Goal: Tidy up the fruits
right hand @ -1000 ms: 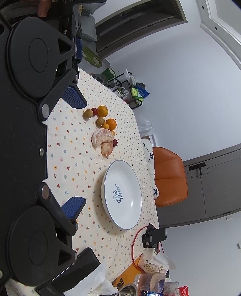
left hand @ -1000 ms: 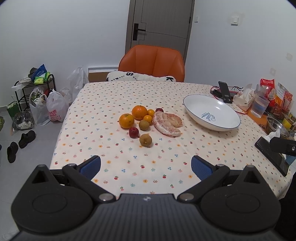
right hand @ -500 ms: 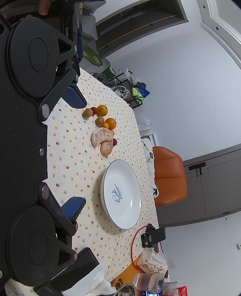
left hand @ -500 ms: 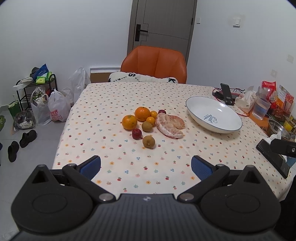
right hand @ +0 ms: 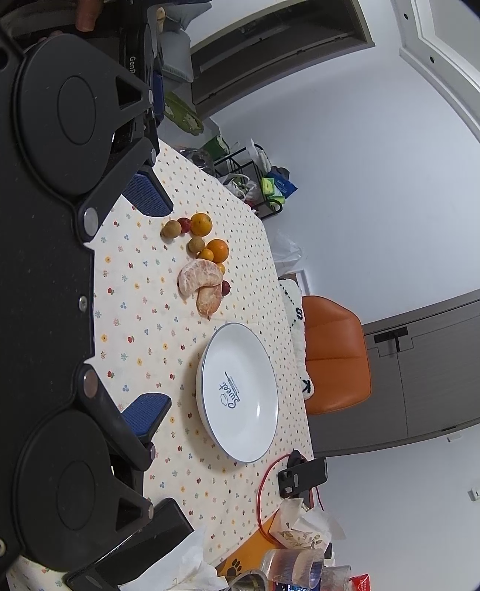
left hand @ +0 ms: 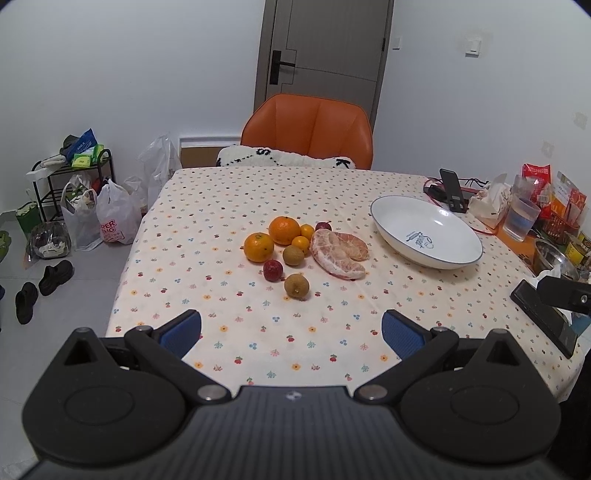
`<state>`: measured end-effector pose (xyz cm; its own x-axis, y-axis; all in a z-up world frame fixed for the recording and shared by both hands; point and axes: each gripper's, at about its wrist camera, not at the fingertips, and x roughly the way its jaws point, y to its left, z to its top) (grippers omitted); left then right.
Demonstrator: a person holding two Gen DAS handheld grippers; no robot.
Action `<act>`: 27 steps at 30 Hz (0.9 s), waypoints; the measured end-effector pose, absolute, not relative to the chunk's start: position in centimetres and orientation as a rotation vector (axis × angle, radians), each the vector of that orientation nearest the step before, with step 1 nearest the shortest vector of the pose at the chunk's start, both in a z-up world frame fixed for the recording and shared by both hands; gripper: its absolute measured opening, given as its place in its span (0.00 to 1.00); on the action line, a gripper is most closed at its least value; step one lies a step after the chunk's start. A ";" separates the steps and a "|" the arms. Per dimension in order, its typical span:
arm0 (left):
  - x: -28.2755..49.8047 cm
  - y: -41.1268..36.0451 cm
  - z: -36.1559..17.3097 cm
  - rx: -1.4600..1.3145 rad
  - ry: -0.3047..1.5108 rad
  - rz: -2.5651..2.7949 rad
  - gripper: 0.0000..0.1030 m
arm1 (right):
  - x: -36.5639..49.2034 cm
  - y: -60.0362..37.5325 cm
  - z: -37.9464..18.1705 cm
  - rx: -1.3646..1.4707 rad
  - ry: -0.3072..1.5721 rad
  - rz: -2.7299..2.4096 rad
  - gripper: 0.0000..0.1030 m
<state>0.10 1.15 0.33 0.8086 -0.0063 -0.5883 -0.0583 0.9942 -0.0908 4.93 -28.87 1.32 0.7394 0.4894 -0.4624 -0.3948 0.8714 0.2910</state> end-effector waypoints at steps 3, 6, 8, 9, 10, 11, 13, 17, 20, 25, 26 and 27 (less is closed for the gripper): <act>0.3 0.9 0.3 -0.101 0.628 0.028 1.00 | 5.1 -28.8 1.3 0.178 0.555 0.492 1.00; 0.3 0.8 0.4 -0.111 0.615 0.036 1.00 | 5.4 -28.7 1.2 0.179 0.557 0.496 1.00; 0.4 0.9 0.4 -0.118 0.605 0.040 1.00 | 5.5 -28.6 1.1 0.177 0.560 0.498 1.00; 0.5 1.0 0.3 -0.120 0.603 0.043 1.00 | 5.7 -28.5 1.0 0.176 0.561 0.501 1.00; 0.6 1.0 0.3 -0.120 0.600 0.047 1.00 | 5.8 -28.4 0.9 0.175 0.562 0.503 1.00; 0.7 1.1 0.2 -0.119 0.596 0.050 1.00 | 5.9 -28.3 0.8 0.174 0.564 0.506 1.00; 0.9 1.2 0.0 -0.119 0.593 0.053 1.00 | 6.3 -28.1 0.6 0.174 0.568 0.511 1.00; 1.6 1.7 -0.7 -0.141 0.601 0.052 1.00 | 7.3 -27.7 -0.1 0.189 0.575 0.526 1.00; 2.0 2.0 -1.0 -0.148 0.602 0.056 1.00 | 8.0 -27.3 -0.6 0.193 0.587 0.531 1.00; 2.7 2.3 -1.6 -0.160 0.603 0.057 1.00 | 8.9 -26.7 -1.4 0.172 0.592 0.545 1.00; 2.8 2.3 -1.7 -0.161 0.605 0.055 1.00 | 9.1 -26.6 -1.5 0.169 0.590 0.546 1.00; 3.0 2.3 -1.9 -0.161 0.608 0.052 1.00 | 9.3 -26.5 -1.6 0.169 0.584 0.542 1.00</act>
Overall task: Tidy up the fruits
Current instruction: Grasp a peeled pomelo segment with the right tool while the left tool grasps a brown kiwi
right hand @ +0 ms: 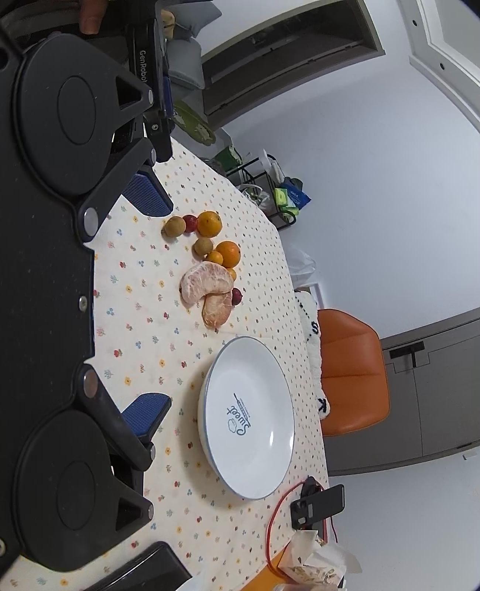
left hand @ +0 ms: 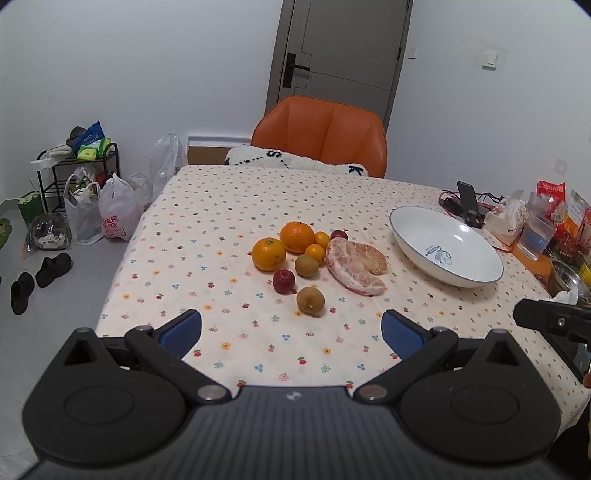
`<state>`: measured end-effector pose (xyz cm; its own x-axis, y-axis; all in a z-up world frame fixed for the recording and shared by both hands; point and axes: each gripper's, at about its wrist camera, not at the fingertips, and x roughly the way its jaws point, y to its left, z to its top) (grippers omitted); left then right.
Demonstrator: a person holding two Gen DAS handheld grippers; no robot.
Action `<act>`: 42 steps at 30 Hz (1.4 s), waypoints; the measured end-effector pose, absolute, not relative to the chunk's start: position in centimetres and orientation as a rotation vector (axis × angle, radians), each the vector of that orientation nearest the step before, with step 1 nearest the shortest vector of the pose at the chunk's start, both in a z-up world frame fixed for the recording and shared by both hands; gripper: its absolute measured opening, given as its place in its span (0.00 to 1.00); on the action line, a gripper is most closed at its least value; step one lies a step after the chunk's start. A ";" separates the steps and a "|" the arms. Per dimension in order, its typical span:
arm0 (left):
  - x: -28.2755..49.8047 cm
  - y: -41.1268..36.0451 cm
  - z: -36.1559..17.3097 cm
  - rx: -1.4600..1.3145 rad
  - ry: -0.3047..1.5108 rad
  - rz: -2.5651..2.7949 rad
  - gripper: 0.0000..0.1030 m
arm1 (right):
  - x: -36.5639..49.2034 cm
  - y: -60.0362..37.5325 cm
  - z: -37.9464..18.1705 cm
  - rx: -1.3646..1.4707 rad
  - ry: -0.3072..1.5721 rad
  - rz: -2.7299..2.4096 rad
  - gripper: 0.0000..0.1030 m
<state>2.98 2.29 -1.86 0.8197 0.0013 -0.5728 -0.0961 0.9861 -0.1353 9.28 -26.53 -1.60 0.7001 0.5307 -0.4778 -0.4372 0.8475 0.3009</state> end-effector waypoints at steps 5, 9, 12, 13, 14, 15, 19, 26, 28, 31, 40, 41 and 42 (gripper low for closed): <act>3.9 2.2 -2.7 -0.172 0.616 0.043 0.98 | 10.4 -26.3 -2.1 0.172 0.576 0.543 1.00; 4.6 2.0 -3.2 -0.176 0.617 0.037 0.93 | 11.3 -25.9 -2.6 0.167 0.590 0.555 1.00; 5.3 1.9 -3.6 -0.182 0.616 0.030 0.89 | 11.8 -25.7 -3.0 0.170 0.593 0.565 0.99; 5.6 1.9 -3.7 -0.183 0.617 0.030 0.88 | 12.0 -25.5 -3.1 0.165 0.593 0.570 0.97; 5.8 1.8 -3.9 -0.182 0.617 0.030 0.87 | 12.1 -25.4 -3.2 0.159 0.593 0.573 0.94; 6.0 1.7 -4.1 -0.180 0.618 0.029 0.85 | 12.3 -25.3 -3.3 0.157 0.595 0.577 0.92; 7.1 1.6 -4.8 -0.178 0.631 0.029 0.74 | 13.2 -24.9 -3.7 0.162 0.607 0.585 0.84; 8.9 1.3 -5.8 -0.176 0.659 0.015 0.61 | 15.1 -23.8 -4.3 0.160 0.624 0.616 0.79; 9.5 1.4 -6.1 -0.189 0.671 0.010 0.57 | 15.6 -23.4 -4.5 0.162 0.629 0.631 0.79; 10.3 1.6 -6.5 -0.199 0.684 0.017 0.55 | 16.4 -22.8 -4.7 0.160 0.639 0.647 0.76; 12.5 1.4 -7.0 -0.181 0.711 0.019 0.25 | 18.2 -21.0 -5.3 0.159 0.673 0.687 0.69; 12.7 1.5 -7.0 -0.184 0.713 0.017 0.25 | 18.5 -20.7 -5.4 0.153 0.675 0.687 0.68; 12.8 1.6 -6.9 -0.189 0.713 0.018 0.25 | 18.8 -20.4 -5.4 0.147 0.676 0.687 0.68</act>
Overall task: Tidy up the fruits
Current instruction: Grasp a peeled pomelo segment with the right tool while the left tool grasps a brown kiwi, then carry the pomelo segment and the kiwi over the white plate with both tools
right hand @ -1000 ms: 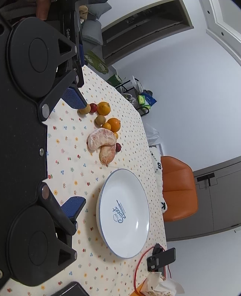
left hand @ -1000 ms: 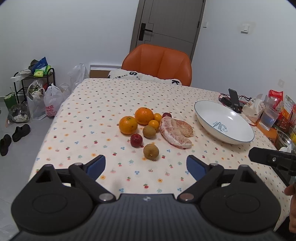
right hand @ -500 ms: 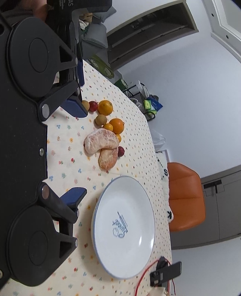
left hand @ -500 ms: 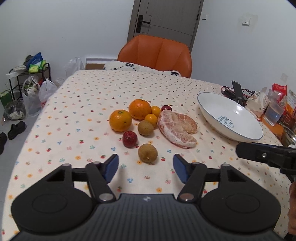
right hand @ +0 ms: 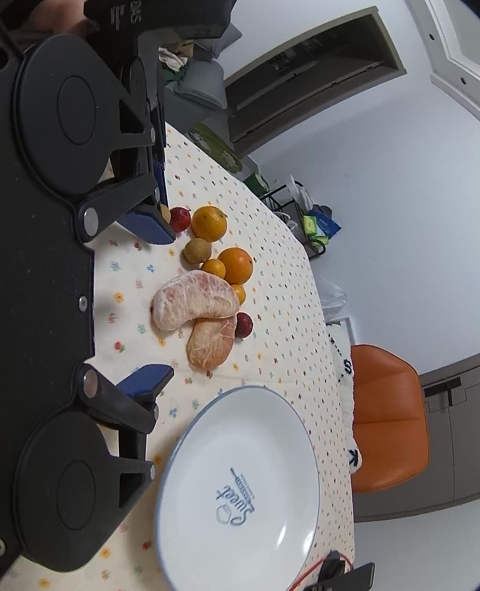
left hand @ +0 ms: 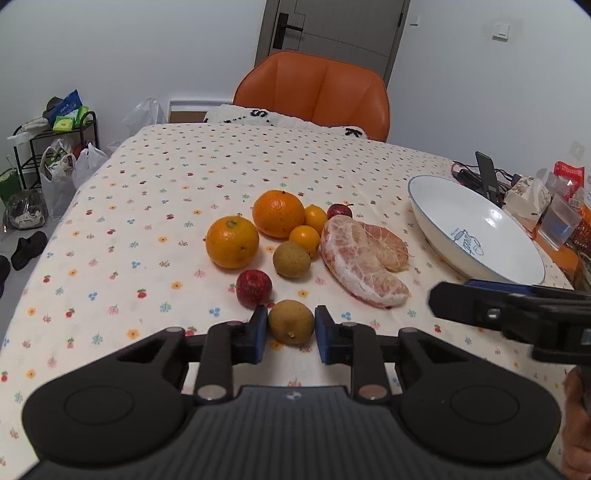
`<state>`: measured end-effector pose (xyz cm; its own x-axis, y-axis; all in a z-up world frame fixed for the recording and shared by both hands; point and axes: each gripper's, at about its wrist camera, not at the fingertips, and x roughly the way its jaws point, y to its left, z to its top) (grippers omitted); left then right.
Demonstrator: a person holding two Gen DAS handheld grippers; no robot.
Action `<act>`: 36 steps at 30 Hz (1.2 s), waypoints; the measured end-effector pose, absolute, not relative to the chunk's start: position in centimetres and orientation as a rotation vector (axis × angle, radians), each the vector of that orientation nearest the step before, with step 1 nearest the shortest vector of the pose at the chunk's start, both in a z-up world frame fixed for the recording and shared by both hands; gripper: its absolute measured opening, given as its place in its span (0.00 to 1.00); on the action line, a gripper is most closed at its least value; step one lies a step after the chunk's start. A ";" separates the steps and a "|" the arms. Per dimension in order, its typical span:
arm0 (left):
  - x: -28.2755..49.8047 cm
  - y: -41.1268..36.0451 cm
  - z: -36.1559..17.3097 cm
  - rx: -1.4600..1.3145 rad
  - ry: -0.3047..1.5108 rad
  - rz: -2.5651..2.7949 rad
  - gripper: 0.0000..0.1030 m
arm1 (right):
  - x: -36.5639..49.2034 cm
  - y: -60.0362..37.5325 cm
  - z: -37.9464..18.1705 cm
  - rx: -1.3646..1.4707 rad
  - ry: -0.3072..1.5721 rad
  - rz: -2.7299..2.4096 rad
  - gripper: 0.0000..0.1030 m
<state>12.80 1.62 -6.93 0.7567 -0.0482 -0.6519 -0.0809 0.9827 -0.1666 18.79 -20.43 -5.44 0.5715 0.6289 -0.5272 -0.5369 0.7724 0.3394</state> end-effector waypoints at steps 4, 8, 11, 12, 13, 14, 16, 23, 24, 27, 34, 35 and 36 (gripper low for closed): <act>12.7 2.4 -6.7 -0.193 0.701 0.032 0.25 | 19.8 -19.1 -5.6 0.118 0.687 0.697 0.65; 12.6 3.4 -6.5 -0.203 0.699 0.053 0.25 | 20.8 -18.1 -5.8 0.085 0.698 0.699 0.65; 12.4 4.1 -6.2 -0.207 0.691 0.063 0.25 | 21.4 -17.2 -6.0 0.063 0.707 0.700 0.65; 12.3 4.3 -6.1 -0.209 0.688 0.065 0.25 | 21.5 -17.0 -6.1 0.058 0.711 0.702 0.65; 12.3 4.5 -6.1 -0.212 0.687 0.068 0.25 | 21.5 -16.7 -6.2 0.053 0.714 0.702 0.65; 12.2 4.6 -6.1 -0.215 0.687 0.071 0.25 | 21.6 -16.4 -6.3 0.046 0.716 0.701 0.65; 12.2 5.0 -6.0 -0.221 0.687 0.078 0.25 | 21.6 -16.0 -6.4 0.037 0.717 0.707 0.64; 11.4 5.7 -5.5 -0.231 0.677 0.098 0.25 | 22.0 -14.9 -7.0 0.006 0.711 0.701 0.61; 11.3 5.9 -5.5 -0.237 0.680 0.100 0.25 | 22.0 -14.8 -7.1 -0.006 0.705 0.698 0.60; 11.1 6.0 -5.2 -0.241 0.677 0.109 0.25 | 22.1 -14.8 -7.0 -0.012 0.701 0.684 0.37; 10.5 5.3 -4.8 -0.249 0.664 0.100 0.25 | 21.2 -16.4 -6.8 0.043 0.714 0.724 0.33; 10.5 5.1 -4.7 -0.247 0.663 0.096 0.25 | 20.9 -16.7 -6.7 0.052 0.712 0.728 0.33; 10.4 4.9 -4.5 -0.243 0.660 0.093 0.25 | 20.7 -17.0 -6.7 0.060 0.709 0.729 0.33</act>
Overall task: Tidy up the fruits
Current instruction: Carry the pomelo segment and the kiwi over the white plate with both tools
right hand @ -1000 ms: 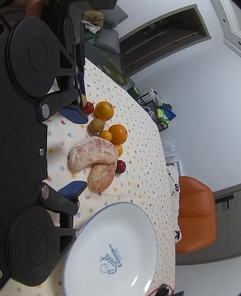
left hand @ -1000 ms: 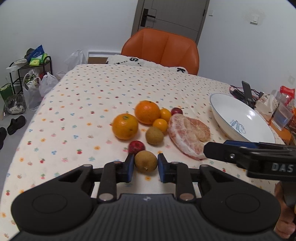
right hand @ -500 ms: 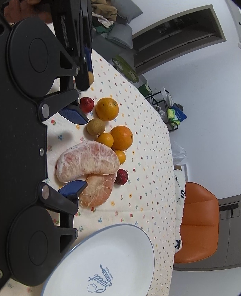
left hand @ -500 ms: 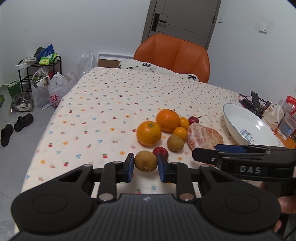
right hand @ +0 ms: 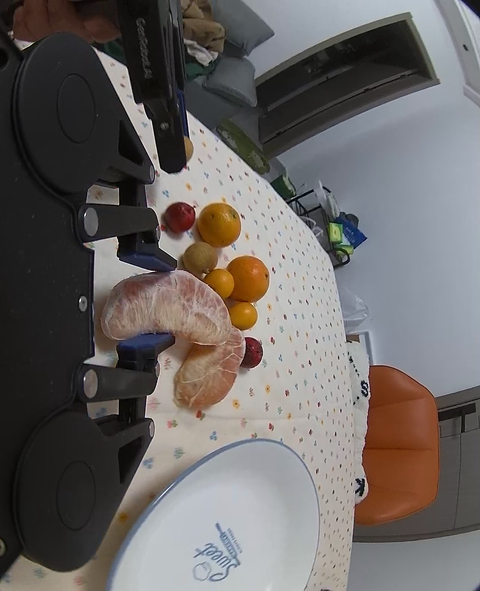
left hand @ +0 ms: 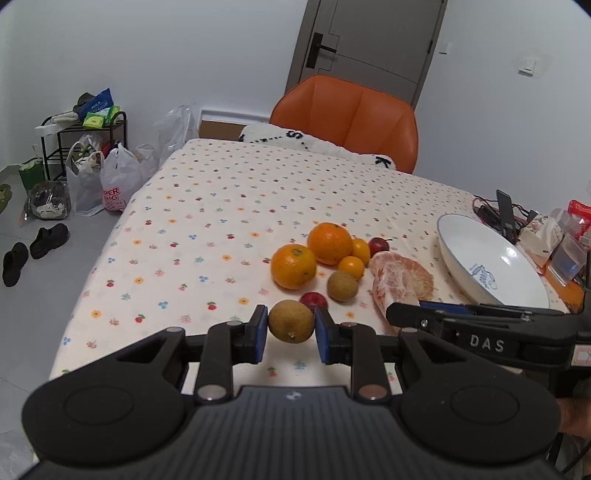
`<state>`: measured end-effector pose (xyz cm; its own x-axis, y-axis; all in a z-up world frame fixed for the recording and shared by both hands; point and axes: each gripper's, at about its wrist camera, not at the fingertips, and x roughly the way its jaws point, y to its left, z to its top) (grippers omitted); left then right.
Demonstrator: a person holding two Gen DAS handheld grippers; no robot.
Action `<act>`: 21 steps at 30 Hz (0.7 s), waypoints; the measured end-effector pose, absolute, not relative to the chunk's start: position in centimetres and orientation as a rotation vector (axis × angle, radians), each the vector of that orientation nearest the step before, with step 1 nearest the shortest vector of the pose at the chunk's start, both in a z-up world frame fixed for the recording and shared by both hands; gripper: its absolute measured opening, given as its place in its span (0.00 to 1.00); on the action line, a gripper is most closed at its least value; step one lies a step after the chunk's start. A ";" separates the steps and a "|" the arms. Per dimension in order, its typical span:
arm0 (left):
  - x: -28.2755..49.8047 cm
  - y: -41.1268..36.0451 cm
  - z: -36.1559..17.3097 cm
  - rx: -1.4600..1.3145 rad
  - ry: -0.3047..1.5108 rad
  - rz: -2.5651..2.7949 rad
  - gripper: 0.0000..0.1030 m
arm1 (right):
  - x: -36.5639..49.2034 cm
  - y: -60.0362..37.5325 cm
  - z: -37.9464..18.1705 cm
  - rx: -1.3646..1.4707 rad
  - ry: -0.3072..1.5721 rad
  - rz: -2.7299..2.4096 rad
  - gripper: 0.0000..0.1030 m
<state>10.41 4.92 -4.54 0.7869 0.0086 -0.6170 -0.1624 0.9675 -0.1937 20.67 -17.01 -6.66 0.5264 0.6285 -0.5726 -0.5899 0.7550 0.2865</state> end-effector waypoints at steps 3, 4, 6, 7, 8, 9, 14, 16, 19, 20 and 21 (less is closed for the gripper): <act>10.3 4.5 -4.1 -0.237 0.645 0.089 0.25 | 20.0 -18.0 -6.2 0.080 0.689 0.722 0.33; 10.2 4.3 -3.9 -0.236 0.640 0.088 0.25 | 19.8 -18.4 -6.1 0.087 0.682 0.722 0.33; 10.1 3.9 -3.6 -0.231 0.633 0.085 0.25 | 19.4 -19.0 -5.6 0.096 0.667 0.723 0.33; 10.1 3.8 -3.5 -0.230 0.631 0.082 0.25 | 19.2 -19.3 -5.4 0.100 0.662 0.722 0.33; 10.1 3.5 -3.4 -0.228 0.631 0.077 0.25 | 19.0 -19.5 -5.3 0.104 0.656 0.721 0.33; 10.1 3.3 -3.2 -0.226 0.629 0.072 0.25 | 18.8 -19.7 -5.1 0.106 0.649 0.720 0.33; 9.9 2.1 -2.5 -0.207 0.608 0.054 0.25 | 18.2 -21.2 -4.6 0.128 0.623 0.711 0.33; 10.0 1.6 -2.3 -0.203 0.605 0.049 0.25 | 18.0 -21.8 -4.4 0.134 0.614 0.705 0.33; 10.0 0.9 -2.0 -0.201 0.597 0.041 0.25 | 17.9 -22.7 -4.1 0.137 0.602 0.693 0.33; 10.1 0.7 -1.9 -0.203 0.593 0.039 0.25 | 17.7 -23.0 -3.9 0.135 0.597 0.689 0.33; 10.2 0.5 -1.8 -0.205 0.590 0.036 0.25 | 17.6 -23.4 -3.7 0.134 0.591 0.687 0.33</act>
<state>10.23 0.46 -1.81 0.8310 -0.0244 -0.5558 -0.0924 0.9791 -0.1812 17.61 -23.41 -3.71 0.6173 0.6316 -0.4691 -0.5580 0.7718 0.3049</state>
